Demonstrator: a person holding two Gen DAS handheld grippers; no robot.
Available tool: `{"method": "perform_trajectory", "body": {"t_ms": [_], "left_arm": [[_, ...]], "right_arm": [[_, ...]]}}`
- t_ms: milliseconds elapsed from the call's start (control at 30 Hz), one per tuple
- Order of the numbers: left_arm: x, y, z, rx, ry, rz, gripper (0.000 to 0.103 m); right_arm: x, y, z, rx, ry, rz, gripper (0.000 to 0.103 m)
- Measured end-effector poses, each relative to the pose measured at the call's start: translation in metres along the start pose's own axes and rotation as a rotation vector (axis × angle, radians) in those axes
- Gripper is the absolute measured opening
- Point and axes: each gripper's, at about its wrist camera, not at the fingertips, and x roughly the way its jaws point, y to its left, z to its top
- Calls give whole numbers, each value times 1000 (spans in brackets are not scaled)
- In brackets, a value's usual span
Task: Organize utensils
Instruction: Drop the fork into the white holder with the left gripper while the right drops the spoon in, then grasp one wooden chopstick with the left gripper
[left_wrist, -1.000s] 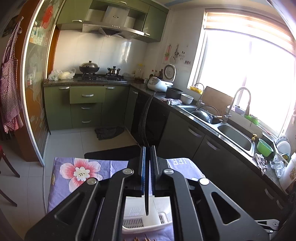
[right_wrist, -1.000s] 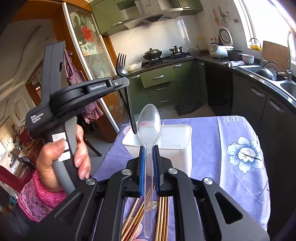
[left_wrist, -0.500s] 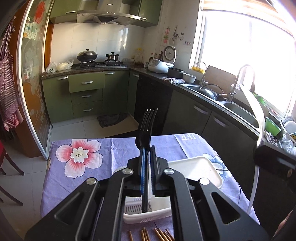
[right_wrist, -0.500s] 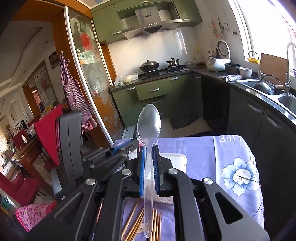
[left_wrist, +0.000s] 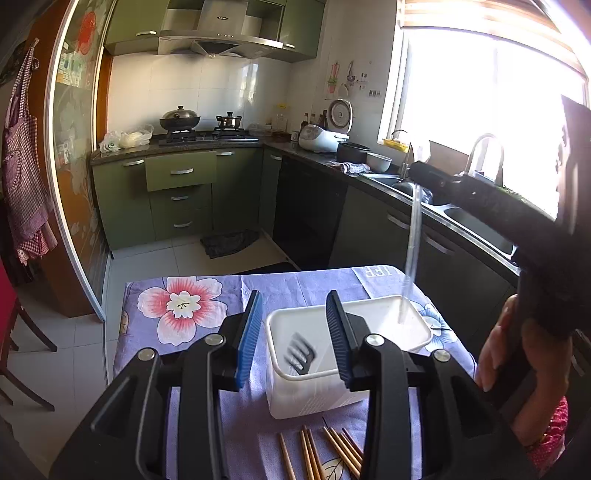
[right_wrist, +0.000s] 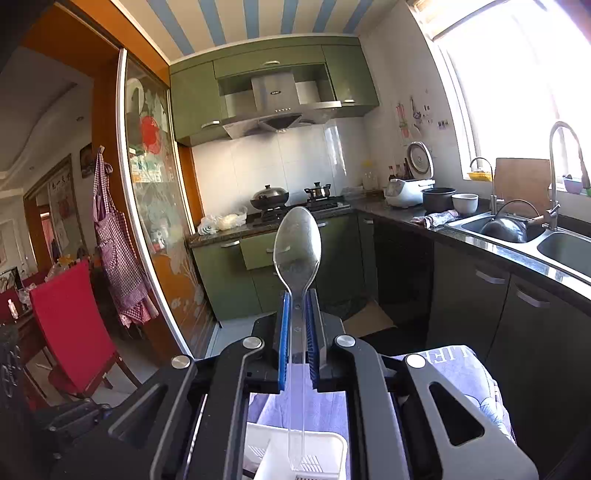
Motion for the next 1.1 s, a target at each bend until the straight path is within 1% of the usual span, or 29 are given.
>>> {"method": "perform_trajectory", "body": {"t_ms": [200,367,433,467,500,567,633,733,833,900,967,1033,1067,1100], "left_arm": [[2,2,-3,-2,34,-2,34],[1,3,-8,-11,65,-11,36],[0,3,-10,-10,72,-9,42],[0,3,-10,-6,75,-6,47],[-1,1,-10,-3,78,-5,49],[-2,-2,-12,6,95,-6,49],[-3,-5,-16,9,130,-10,49],[-2,-3,-25,3,206,3,49],[3,2,-44,-1,319,39,49],[14,6,-63,-9,421,54,48],[26,12,-84,-23,525,54,47],[39,16,-101,-31,603,59,38],[44,15,-108,-27,629,63,29],[49,15,-114,-28,647,65,28]], "right_arm": [[22,-8,-31,-11,66,-11,10],[15,-12,-61,-13,106,3,10],[9,-12,-72,-19,120,0,23],[8,-13,-75,-22,132,4,38],[7,-12,-78,-30,142,-2,46],[1,-10,-85,-51,151,-7,46],[-7,-11,-85,-53,141,-17,46],[-31,-16,-79,-37,109,-22,46],[-61,-22,-79,-41,104,-33,46],[-77,-26,-85,-63,135,-60,46],[-88,-33,-94,-71,186,-71,46],[-97,-42,-106,-73,242,-79,46],[-100,-46,-112,-71,269,-79,45],[-102,-50,-119,-71,295,-82,44]]}}
